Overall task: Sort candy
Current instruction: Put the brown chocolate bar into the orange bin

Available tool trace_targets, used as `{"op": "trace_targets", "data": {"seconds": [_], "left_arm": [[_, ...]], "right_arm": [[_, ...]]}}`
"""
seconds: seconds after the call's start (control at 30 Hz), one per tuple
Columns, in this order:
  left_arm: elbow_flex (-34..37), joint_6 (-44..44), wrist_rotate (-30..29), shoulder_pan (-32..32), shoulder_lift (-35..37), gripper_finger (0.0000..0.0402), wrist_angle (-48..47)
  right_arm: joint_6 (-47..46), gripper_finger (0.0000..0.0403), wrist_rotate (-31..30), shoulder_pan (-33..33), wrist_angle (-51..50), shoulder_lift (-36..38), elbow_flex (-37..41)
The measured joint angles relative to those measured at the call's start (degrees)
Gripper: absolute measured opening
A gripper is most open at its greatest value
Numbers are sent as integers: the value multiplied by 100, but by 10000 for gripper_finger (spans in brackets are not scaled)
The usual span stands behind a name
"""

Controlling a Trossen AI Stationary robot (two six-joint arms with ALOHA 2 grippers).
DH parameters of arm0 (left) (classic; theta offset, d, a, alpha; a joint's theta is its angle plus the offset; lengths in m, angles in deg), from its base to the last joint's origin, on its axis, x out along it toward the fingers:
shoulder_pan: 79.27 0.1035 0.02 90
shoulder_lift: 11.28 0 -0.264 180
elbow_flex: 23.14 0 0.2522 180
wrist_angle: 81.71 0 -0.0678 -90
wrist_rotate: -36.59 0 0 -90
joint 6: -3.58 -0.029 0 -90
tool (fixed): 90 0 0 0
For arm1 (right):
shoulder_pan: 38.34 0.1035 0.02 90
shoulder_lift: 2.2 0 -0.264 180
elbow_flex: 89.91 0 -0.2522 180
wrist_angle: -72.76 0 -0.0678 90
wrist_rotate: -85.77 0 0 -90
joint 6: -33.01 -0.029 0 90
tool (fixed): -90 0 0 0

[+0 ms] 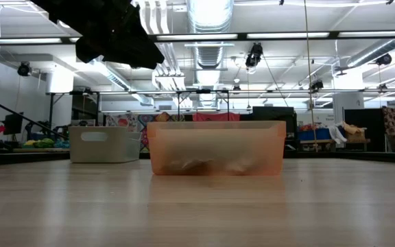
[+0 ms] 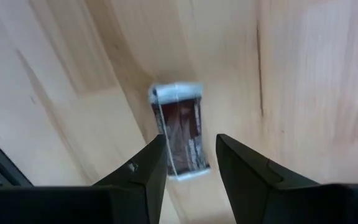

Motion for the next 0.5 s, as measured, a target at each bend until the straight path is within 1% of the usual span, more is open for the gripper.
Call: {"op": "trace_targets", "data": {"seconds": [0.17,0.23,0.4,0.5], "left_arm": [[0,0,0,0,0,116,0],[0,-6,0,0,0,116,-2],[0,-44,0,0,0,116,-2],[0,-44,0,0,0,116,-2]], "right_arm": [[269,128,-2,0,-105,0,10],[432,112,7,16,-107,3,12],[633,48,-213,26,-126,35,14],[597,43,-170,24,-85,35,14]]}}
